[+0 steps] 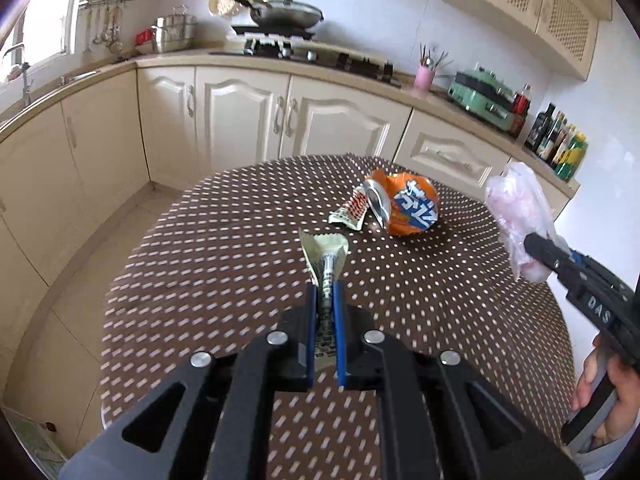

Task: Collect trash
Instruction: 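Carry the plastic bag and wrapper strip over the blue bucket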

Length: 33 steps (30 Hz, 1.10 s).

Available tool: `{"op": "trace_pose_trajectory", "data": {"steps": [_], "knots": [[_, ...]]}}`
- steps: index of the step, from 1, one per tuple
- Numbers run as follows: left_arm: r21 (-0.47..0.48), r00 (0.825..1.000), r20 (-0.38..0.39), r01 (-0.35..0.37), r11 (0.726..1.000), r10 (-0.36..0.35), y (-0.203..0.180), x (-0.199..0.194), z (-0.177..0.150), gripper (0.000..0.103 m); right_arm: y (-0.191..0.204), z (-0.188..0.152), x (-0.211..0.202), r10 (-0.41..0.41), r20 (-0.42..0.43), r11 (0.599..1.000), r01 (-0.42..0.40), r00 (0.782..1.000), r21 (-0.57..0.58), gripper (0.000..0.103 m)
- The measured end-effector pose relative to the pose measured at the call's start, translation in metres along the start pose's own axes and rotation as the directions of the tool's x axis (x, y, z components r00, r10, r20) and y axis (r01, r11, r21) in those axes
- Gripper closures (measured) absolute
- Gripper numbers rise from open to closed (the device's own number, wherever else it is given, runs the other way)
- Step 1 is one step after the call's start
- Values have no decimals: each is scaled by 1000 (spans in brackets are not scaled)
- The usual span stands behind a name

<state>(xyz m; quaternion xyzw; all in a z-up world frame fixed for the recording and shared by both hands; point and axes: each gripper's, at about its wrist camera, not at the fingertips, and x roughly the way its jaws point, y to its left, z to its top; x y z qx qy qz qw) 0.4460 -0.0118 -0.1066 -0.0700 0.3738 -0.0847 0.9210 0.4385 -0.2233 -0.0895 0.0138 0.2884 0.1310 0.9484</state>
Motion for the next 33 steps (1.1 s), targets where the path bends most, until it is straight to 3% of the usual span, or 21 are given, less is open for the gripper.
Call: {"op": "trace_pose_trajectory", "data": {"steps": [3,8,14,18,25,29,33], "knots": [[-21,999,38,-4,1000,5,20,-36,-12,96,43,-2,-13,80,11,996,-79,997,-36,72],[-61,995,82,-44,997,49,62,-91,-32,96,136,-7,-21,236,-3,966,-235,972,-107,72],[-127,983,107,-132,983,146,133,-149,-62,96,240,-15,-19,402,-63,900,-407,913,-158,72],[-193,972,102,-190,963,212,183,-176,-81,96,308,-21,-14,500,-113,838,-512,859,-188,72],[-287,956,51,-264,921,290,257,-190,-121,96,392,-51,18,551,-225,781,-592,804,-202,72],[-346,956,-15,-280,895,293,296,-170,-149,96,422,-77,52,528,-306,775,-597,792,-207,72],[-382,958,-84,-285,879,274,323,-139,-175,96,434,-110,90,480,-373,790,-576,794,-209,72]]}}
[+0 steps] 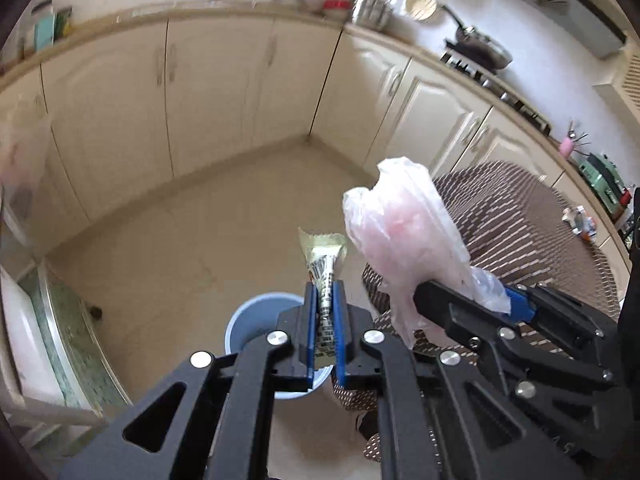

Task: Collect trash
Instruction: 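Carry the plastic bag and wrapper strip over the blue bucket, then open both tools over the bucket to drop bag and strip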

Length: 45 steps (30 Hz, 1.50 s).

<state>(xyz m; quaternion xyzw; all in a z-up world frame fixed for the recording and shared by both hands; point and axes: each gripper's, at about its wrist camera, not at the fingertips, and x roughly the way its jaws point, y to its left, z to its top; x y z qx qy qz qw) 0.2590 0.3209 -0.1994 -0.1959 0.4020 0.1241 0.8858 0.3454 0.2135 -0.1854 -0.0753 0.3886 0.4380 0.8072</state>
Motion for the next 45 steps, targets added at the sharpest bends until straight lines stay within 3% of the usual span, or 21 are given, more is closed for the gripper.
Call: {"op": "trace_pose_trajectory", "data": {"steps": [9,14,18,20,26,34,45], "knots": [[-74,982,-189,-25,997,11,47,101,-29,96,-39,-53,83,-53,-167,995,66,985,74,72],[-98,956,-292,-32,995,2,59,162,-41,96,-57,-67,112,-73,-215,990,97,974,102,72],[-105,949,-316,-22,994,-12,55,188,-37,95,-68,-72,123,-95,-224,986,123,970,116,72],[-108,950,-311,-11,994,-23,51,194,-32,93,-71,-75,131,-102,-233,983,133,967,124,72],[-119,956,-293,-5,993,-30,47,192,-23,62,-81,-86,137,-96,-249,979,137,964,153,71],[-123,957,-290,-31,992,-6,57,180,-30,60,-64,-92,142,-71,-268,981,115,961,154,71],[-170,969,-249,-37,985,-6,74,162,-29,56,-54,-67,155,-38,-245,987,75,969,143,69]]}}
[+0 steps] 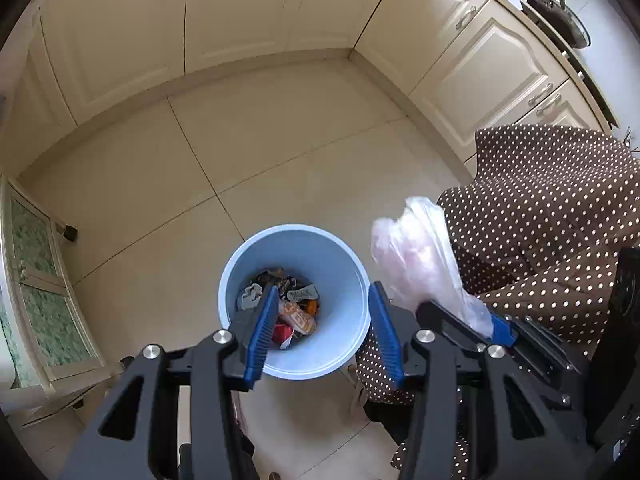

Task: Collect trash
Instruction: 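Open both tools over the bucket to drop bag and strip, then swing both open tools back over the remaining trash on the table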

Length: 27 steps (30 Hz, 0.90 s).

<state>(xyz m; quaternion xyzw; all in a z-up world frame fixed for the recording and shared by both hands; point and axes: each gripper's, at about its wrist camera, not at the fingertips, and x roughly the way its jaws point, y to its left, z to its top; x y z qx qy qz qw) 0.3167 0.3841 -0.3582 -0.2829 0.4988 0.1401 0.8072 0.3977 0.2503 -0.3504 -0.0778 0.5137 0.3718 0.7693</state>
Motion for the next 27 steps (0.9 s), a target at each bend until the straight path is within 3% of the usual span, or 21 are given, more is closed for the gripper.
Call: {"op": "trace_pose_trajectory", "data": {"steps": [7,16,22,27], "knots": [[-12,999,32,-1,1000,1,4,-11,8,55,-1,17,7,-8,27,1000,8,1000,-7,59],[-1,999,44,8,1000,-8,-3,-23,8,55,-5,14,-12,-32,51,999,33,998,-9,56],[34,995,94,27,999,-30,-18,-58,9,55,7,14,-54,-61,111,997,66,992,-45,54],[79,983,174,44,996,-57,-40,-109,6,55,16,14,-110,-76,194,993,93,978,-78,52]]}}
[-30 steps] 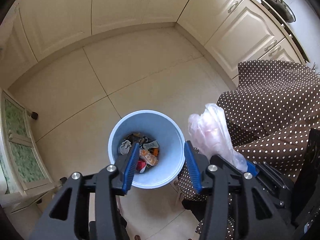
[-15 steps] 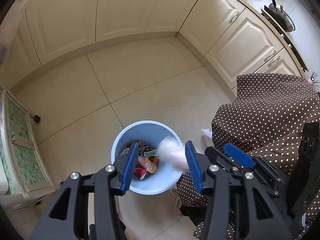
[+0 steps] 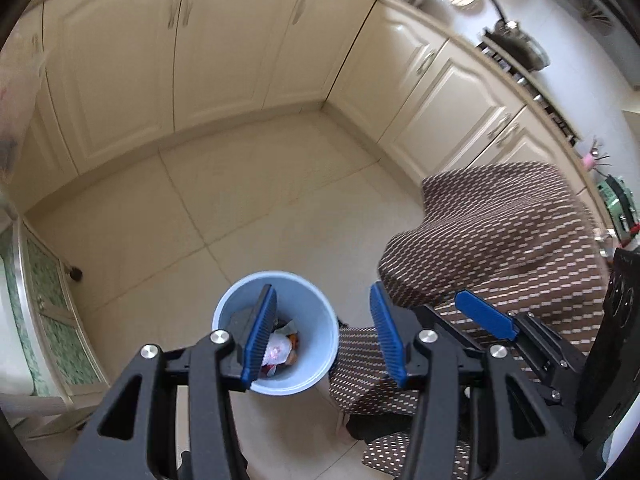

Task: Collect trash
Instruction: 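Swing both open tools back over the remaining trash on the table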

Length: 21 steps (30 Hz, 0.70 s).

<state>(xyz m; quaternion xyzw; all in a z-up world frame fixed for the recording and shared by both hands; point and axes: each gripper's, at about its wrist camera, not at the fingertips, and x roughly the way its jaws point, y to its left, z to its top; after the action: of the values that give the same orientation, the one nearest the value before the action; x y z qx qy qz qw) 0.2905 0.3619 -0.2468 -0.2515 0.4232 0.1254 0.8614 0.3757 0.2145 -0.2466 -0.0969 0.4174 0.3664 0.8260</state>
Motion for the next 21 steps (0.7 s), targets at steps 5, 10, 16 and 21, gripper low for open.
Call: {"op": "trace_pose_trajectory", "data": {"steps": [5,10,16,21], "knots": [[66,995,98,19,998,-25,-36,-59,7,55,-7,10,-70,-7,106,1000,9,994,-19,52],[154,982,177,43,987,-71,-92,-107,10,52,-29,14,-142,-41,207,999,44,977,-10,48],[291,970,189,93,952,-153,-188,-128,4,52,-93,4,-214,-111,286,993,97,952,62,45],[415,965,142,144,898,-221,-284,-115,-8,52,-171,-16,-261,-237,308,967,195,921,162,45]]}}
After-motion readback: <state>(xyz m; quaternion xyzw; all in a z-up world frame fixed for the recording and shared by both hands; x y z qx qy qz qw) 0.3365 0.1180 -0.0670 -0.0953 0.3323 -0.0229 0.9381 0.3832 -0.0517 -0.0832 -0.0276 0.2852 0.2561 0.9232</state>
